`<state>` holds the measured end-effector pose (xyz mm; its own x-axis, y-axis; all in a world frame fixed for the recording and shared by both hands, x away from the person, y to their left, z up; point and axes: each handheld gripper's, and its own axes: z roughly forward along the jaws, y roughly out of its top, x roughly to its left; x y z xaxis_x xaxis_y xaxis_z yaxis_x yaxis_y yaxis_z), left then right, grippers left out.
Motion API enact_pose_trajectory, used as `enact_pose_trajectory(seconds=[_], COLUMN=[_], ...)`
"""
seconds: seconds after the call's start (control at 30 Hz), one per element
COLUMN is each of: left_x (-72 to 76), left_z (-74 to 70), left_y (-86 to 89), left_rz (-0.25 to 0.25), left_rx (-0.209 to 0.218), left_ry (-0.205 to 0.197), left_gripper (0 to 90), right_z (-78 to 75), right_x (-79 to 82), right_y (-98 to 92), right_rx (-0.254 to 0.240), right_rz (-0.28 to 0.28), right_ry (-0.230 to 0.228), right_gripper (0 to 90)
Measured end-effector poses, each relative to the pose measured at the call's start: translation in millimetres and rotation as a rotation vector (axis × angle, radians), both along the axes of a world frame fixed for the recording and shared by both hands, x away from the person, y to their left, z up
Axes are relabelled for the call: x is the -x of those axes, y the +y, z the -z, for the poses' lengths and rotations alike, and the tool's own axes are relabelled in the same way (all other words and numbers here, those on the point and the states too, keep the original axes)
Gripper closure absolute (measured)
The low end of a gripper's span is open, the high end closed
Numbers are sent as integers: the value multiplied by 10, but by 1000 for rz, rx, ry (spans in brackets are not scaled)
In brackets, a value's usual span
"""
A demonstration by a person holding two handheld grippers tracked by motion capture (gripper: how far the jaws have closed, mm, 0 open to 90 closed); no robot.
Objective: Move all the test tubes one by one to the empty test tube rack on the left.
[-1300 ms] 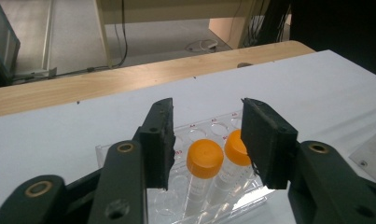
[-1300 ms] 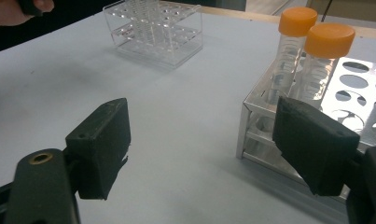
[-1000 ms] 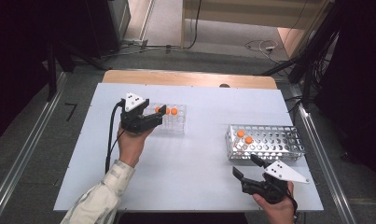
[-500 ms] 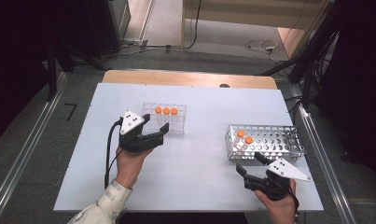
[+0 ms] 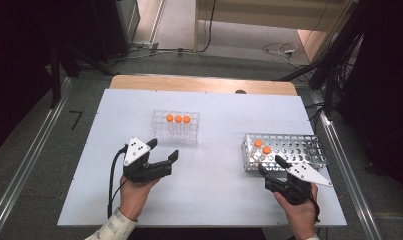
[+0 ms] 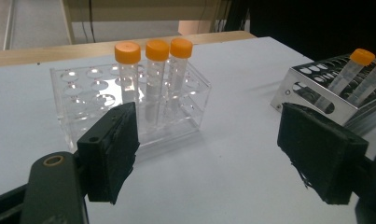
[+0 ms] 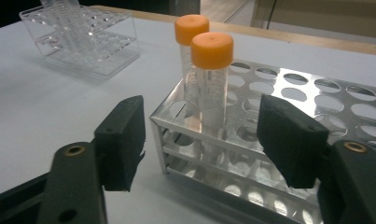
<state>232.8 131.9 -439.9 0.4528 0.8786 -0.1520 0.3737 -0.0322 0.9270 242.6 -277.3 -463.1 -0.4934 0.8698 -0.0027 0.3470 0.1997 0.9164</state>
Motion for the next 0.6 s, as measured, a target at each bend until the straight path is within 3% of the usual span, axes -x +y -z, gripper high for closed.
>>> enact_pose_trajectory(seconds=[0.27,0.6], left_x=[27,30], left_z=[31,39], left_y=[0,6], left_rz=[4,5], left_rx=[-5,-9], left_ry=[7,11], left_gripper=[208,208], right_z=[9,19], right_x=[-131,-216], right_y=[9,35], right_rx=[3,8], right_rz=[1,-3], right_ry=[-9,0], right_gripper=[500,591])
